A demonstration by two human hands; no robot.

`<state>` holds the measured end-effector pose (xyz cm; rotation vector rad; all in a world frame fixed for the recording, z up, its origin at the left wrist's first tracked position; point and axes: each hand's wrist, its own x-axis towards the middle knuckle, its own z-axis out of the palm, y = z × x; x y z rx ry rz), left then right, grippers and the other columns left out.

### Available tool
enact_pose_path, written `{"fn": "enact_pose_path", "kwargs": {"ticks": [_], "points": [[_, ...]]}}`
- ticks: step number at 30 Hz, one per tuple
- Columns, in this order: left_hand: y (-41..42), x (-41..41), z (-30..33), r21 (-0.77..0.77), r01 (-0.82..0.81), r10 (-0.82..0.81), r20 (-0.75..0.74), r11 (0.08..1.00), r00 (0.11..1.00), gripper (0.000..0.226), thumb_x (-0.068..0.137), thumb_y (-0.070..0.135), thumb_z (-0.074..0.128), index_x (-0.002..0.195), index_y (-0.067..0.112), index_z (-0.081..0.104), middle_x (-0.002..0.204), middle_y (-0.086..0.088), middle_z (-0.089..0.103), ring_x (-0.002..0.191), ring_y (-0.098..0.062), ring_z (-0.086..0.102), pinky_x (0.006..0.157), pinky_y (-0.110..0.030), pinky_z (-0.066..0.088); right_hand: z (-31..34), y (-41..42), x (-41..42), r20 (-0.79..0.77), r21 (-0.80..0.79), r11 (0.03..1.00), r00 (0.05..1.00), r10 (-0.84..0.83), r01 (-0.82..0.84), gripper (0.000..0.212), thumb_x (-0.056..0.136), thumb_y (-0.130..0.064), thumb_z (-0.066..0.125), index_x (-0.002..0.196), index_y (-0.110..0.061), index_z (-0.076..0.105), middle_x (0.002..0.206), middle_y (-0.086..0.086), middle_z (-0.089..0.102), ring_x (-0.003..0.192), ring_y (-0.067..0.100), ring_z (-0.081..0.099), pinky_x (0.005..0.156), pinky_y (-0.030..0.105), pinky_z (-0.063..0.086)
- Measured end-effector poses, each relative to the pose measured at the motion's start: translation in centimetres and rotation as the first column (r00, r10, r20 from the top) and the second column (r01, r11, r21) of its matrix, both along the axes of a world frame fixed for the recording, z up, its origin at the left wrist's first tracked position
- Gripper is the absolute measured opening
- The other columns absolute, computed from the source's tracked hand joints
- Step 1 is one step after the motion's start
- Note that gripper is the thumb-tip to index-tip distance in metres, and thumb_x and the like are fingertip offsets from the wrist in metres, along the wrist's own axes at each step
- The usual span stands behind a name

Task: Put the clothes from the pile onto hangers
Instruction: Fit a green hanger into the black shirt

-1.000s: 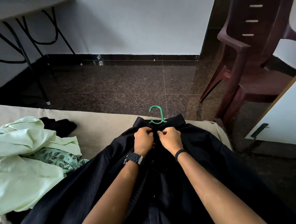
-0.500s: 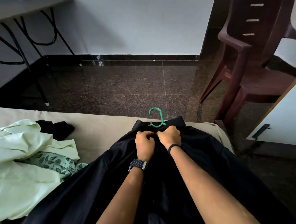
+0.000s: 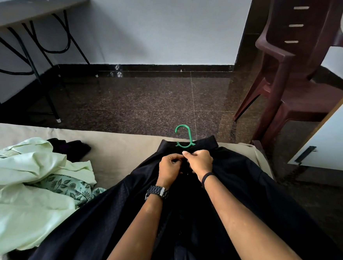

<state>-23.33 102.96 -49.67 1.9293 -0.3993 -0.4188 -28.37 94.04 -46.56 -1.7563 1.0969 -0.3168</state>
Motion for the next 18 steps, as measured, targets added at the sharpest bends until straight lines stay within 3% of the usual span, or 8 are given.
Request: {"fn": "enact_pose_path", "kwargs": {"ticks": [4, 6, 8, 13, 15, 18], "points": [[-0.7, -0.5, 0.3, 0.069, -0.12, 0.112, 0.114, 0.99, 0.987, 0.016, 0.086, 0.011, 0.065, 0.101, 0.008, 0.068, 0.094, -0.003, 0.07, 0.083, -0.012, 0.063, 0.069, -0.012, 0.045, -0.7, -0.1, -0.6, 0.069, 0.031, 0.999, 0.997, -0.023, 0.021, 0.025, 0.078, -0.013, 0.073, 0.057, -0.019, 0.061, 0.064, 0.006, 0.068, 0.07, 0.026, 0.07, 0.069, 0.044, 0.059], [-1.1, -0.8, 0.2, 0.119, -0.109, 0.086, 0.187, 0.987, 0.979, 0.018, 0.084, 0.015, 0.068, 0.101, 0.008, 0.069, 0.098, -0.006, 0.07, 0.093, -0.017, 0.064, 0.082, -0.021, 0.046, -1.0, -0.2, -1.2, 0.088, -0.024, 1.0, 0.996, -0.005, 0.008, 0.015, 0.076, -0.011, 0.072, 0.064, -0.016, 0.066, 0.069, 0.005, 0.07, 0.071, 0.023, 0.069, 0.075, 0.039, 0.057], [-1.4, -1.0, 0.4, 0.171, -0.1, 0.059, 0.229, 0.98, 0.972, 0.021, 0.084, 0.018, 0.068, 0.103, 0.009, 0.067, 0.101, -0.009, 0.066, 0.096, -0.023, 0.062, 0.086, -0.032, 0.047, -0.9, -0.1, -1.7, 0.101, -0.083, 0.996, 0.995, 0.019, -0.011, 0.007, 0.076, -0.01, 0.069, 0.07, -0.008, 0.068, 0.068, 0.004, 0.067, 0.07, 0.02, 0.064, 0.069, 0.029, 0.051], [-1.9, -1.1, 1.3, 0.413, -0.039, -0.154, 0.423, 0.91, 0.893, 0.014, 0.094, 0.017, 0.05, 0.102, 0.009, 0.057, 0.102, -0.01, 0.05, 0.092, -0.033, 0.058, 0.071, -0.041, 0.044, -0.7, 0.1, -2.3, 0.117, -0.157, 0.987, 0.991, 0.059, -0.04, 0.015, 0.086, -0.015, 0.063, 0.084, -0.001, 0.067, 0.082, 0.009, 0.069, 0.075, 0.02, 0.058, 0.065, 0.022, 0.035], [-1.8, -0.9, 1.0, 0.41, -0.023, -0.174, 0.436, 0.912, 0.883, 0.016, 0.095, 0.019, 0.05, 0.104, 0.011, 0.061, 0.101, -0.008, 0.05, 0.09, -0.032, 0.059, 0.07, -0.041, 0.047, -0.9, -0.2, -2.3, 0.111, -0.157, 0.987, 0.992, 0.063, -0.045, 0.019, 0.089, -0.018, 0.061, 0.093, 0.0, 0.067, 0.09, 0.011, 0.069, 0.083, 0.023, 0.06, 0.069, 0.022, 0.036], [-1.7, -0.6, 0.6, 0.306, -0.052, -0.075, 0.39, 0.95, 0.918, 0.019, 0.091, 0.022, 0.058, 0.107, 0.015, 0.065, 0.104, -0.006, 0.057, 0.094, -0.028, 0.061, 0.078, -0.041, 0.049, -1.2, -0.8, -2.5, 0.101, -0.162, 0.984, 0.991, 0.09, -0.073, 0.022, 0.091, -0.021, 0.06, 0.098, 0.0, 0.066, 0.095, 0.012, 0.07, 0.091, 0.026, 0.063, 0.076, 0.026, 0.041]]}}
